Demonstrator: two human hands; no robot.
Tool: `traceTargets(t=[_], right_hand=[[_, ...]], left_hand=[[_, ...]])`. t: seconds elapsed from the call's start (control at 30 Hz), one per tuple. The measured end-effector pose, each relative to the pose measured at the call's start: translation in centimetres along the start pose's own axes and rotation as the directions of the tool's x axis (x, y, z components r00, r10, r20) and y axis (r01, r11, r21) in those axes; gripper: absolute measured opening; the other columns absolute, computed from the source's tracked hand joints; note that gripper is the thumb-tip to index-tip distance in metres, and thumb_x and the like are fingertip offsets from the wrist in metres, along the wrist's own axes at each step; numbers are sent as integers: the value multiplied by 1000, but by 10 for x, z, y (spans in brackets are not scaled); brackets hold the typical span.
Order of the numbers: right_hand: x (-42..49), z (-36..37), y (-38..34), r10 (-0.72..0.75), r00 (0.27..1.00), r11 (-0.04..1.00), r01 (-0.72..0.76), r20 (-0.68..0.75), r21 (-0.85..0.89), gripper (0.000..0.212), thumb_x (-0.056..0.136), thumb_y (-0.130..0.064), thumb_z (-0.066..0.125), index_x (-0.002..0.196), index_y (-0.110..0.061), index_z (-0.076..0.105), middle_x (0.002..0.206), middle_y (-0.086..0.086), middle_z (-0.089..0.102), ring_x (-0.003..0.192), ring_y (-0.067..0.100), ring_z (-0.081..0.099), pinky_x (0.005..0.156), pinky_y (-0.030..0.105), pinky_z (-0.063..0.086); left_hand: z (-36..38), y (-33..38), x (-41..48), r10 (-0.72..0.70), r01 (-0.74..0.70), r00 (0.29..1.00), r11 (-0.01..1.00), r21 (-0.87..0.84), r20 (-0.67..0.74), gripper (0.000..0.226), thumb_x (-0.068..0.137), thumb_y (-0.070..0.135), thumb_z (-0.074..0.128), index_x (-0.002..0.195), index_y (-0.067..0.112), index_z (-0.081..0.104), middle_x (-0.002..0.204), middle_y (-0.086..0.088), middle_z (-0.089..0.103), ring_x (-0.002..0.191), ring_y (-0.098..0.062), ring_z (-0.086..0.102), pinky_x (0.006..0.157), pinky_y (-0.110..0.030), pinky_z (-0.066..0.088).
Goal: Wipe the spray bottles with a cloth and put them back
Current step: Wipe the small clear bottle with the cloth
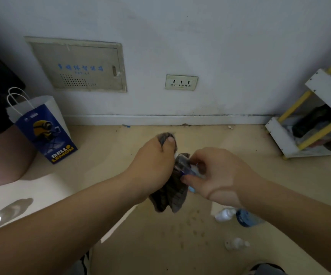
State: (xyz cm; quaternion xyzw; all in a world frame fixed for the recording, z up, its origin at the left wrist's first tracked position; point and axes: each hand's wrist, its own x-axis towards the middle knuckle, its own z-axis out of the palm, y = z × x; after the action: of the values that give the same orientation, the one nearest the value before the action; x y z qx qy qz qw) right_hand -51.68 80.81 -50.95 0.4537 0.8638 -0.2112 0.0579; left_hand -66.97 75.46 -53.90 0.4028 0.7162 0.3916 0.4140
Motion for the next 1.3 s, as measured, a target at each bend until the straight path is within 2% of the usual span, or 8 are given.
traceTargets(t=[0.13,0.3,0.57,0.77,0.9,1.03,1.13,1.3], right_hand=[[10,-1,11,69,992,897,-109,109,428,24,89,-38,76,92,-14,72,72,4,64,57,17,57,59,31,46],[9,3,21,87,994,858,-108,65,503,30,88,-39,76,64,-24,66,47,-13,51,44,2,47,52,18,39],[6,4,11,7,999,769,-27,34,639,17,92,-24,75,90,-7,77,56,-5,60,38,0,48,43,13,36],[8,2,11,60,998,879,-37,-34,475,21,81,-37,83,77,-18,76,64,2,71,52,4,60,50,20,46],[8,10,16,76,997,922,-80,27,378,42,72,-52,82,68,-11,71,66,15,67,50,12,52,53,30,43],[8,12,15,130,991,944,-131,24,303,50,63,-61,78,63,-12,68,61,10,63,54,16,53,57,35,45],[6,9,7,94,995,958,-99,32,270,42,61,-55,78,63,-14,68,61,5,69,62,21,67,62,40,56],[4,13,0,113,994,936,-104,-8,335,43,55,-54,73,64,-12,68,62,10,68,55,17,60,53,40,52]], left_hand=[[-10,6,2,170,-165,984,983,82,-54,40,109,46,35,90,21,59,85,0,66,76,-16,63,64,-32,47],[-37,14,22,-188,99,963,914,-393,-195,47,105,49,43,97,14,72,90,-6,74,83,-22,70,73,-33,53],[16,-15,5,-221,271,962,737,-619,158,51,81,65,58,97,23,83,105,-10,80,106,-32,74,108,-55,48],[42,-36,-3,-314,475,880,545,-690,357,51,106,50,43,117,13,75,116,-12,77,112,-27,73,114,-46,44],[30,-19,-7,-383,394,910,677,-622,159,52,105,53,44,81,19,76,86,-3,78,92,-21,72,106,-40,47],[12,-5,-8,-182,135,979,918,-372,-95,44,106,55,32,121,25,61,115,1,65,109,-16,60,108,-40,42],[13,-11,-11,33,-32,999,998,60,-20,41,107,54,28,116,23,52,108,3,59,99,-15,58,94,-40,46],[23,-17,-11,-157,173,984,956,-236,87,61,108,52,34,160,22,26,142,1,54,124,-18,55,103,-31,40]])
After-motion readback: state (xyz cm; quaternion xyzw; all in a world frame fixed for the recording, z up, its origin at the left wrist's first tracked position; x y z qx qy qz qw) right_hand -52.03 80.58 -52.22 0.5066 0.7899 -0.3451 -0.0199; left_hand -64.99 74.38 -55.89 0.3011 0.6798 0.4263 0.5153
